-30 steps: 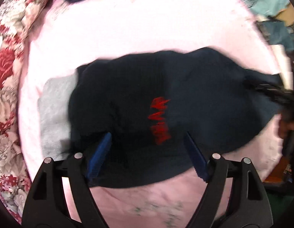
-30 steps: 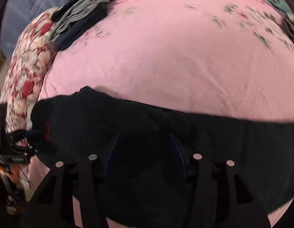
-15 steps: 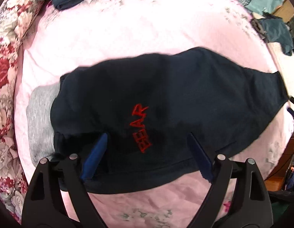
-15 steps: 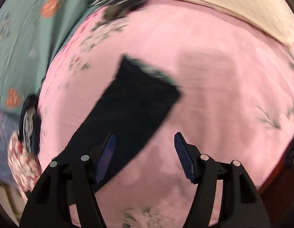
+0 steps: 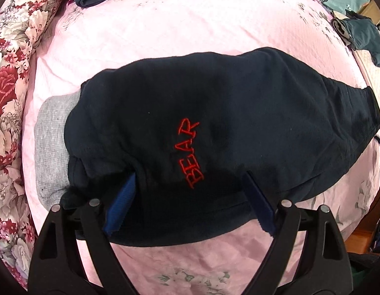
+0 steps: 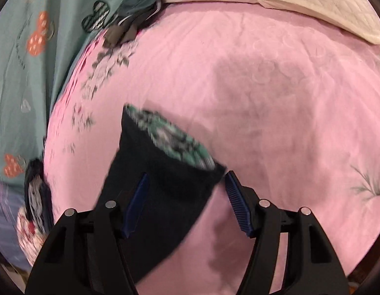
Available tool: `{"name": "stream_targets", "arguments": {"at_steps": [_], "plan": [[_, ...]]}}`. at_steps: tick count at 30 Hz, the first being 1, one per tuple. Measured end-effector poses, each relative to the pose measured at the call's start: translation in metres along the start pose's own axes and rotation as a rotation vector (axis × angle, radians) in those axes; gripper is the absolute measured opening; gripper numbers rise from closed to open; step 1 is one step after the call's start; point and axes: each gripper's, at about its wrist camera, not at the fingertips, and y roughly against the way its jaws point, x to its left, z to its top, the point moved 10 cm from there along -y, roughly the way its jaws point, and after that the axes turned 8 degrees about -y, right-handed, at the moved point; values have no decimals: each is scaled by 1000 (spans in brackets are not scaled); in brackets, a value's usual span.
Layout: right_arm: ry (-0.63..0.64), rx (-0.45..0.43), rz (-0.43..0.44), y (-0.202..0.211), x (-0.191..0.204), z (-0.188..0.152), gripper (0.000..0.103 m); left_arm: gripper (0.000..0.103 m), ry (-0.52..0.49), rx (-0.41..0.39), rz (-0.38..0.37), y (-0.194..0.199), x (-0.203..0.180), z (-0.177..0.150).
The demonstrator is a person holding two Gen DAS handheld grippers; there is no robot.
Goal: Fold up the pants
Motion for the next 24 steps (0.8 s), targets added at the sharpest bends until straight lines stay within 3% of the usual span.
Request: {"name": "stream_targets", "arguments": {"at_steps": [1, 2, 3, 5, 8, 11, 13, 16, 17, 18, 19, 20, 22, 24], "plan": [[-17, -8, -9, -2, 2, 4, 57, 87, -2, -3, 1, 0, 0, -1], [-12, -14, -35, -5, 3, 7, 29, 87, -2, -5, 0, 0, 1, -2], [-16, 16, -18, -10, 6, 6, 16, 87, 1, -8, -1, 0, 1, -2], [-27, 5, -24, -3, 12, 5, 15, 87, 16, -12, -7, -1, 2, -1], [136, -16, 65, 33, 65, -18, 15, 87, 40, -16, -14, 1, 4, 0], [354, 113, 227, 59, 145, -95, 15, 87, 63, -25, -32, 8, 11, -3], [506, 240, 300, 54, 188, -167, 15, 87, 82, -40, -51, 17, 14, -4], [684, 400, 294, 5, 215, -269, 27, 87, 87, -58, -50, 26, 20, -4], [738, 467, 242, -21, 212, -300, 52, 87, 88, -60, -50, 28, 21, -5], [788, 536, 161, -46, 203, -327, 65, 87, 88, -60, -51, 30, 23, -5], [852, 570, 83, -63, 193, -348, 68, 87, 87, -56, -47, 31, 25, -6], [905, 509, 104, -56, 199, -350, 71, 87, 87, -53, -38, 32, 29, -7], [947, 544, 171, -38, 208, -353, 72, 87, 90, -55, -37, 36, 31, -9], [904, 563, 218, -22, 213, -335, 72, 87, 101, -72, -46, 42, 37, -12]]}}
